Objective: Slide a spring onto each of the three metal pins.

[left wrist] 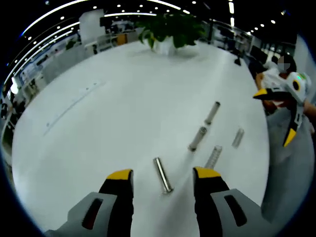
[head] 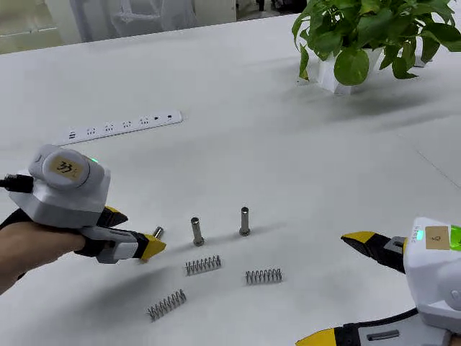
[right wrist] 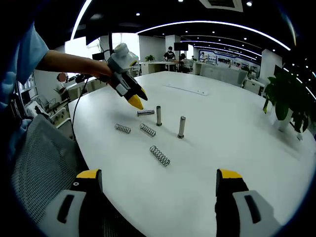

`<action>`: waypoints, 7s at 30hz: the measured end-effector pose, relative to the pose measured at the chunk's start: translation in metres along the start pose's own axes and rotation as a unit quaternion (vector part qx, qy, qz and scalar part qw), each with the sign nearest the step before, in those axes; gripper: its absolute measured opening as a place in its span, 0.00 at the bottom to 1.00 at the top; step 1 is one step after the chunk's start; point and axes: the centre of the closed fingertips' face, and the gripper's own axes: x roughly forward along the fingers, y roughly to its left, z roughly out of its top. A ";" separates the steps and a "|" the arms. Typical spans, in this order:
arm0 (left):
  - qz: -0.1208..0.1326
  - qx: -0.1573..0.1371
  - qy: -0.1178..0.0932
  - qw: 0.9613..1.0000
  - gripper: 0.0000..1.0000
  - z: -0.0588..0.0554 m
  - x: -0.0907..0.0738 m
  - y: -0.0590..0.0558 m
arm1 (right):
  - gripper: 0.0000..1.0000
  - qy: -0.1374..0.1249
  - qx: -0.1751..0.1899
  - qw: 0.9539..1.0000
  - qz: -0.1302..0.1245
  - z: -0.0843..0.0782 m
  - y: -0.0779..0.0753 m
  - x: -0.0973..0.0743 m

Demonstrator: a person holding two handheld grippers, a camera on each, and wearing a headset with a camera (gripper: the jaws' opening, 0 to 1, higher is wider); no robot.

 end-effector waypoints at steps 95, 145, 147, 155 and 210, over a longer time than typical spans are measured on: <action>0.046 -0.052 -0.010 0.998 0.08 -0.005 0.003 0.000 | 0.97 0.018 -0.019 1.000 0.007 -0.009 0.008 0.002; 0.063 -0.053 -0.033 0.996 0.08 -0.015 -0.019 -0.007 | 0.97 0.022 -0.020 1.000 0.010 -0.010 0.010 0.003; 0.062 -0.052 -0.034 0.996 0.08 -0.015 -0.019 -0.008 | 0.97 0.022 -0.021 0.999 0.011 -0.010 0.010 0.003; 0.065 -0.043 -0.036 0.996 0.08 -0.015 -0.018 -0.009 | 0.97 0.023 -0.022 0.999 0.012 -0.011 0.010 0.003; 0.024 -0.075 -0.107 0.991 0.74 -0.024 -0.025 -0.029 | 0.97 0.021 -0.018 1.000 0.009 -0.008 0.006 0.005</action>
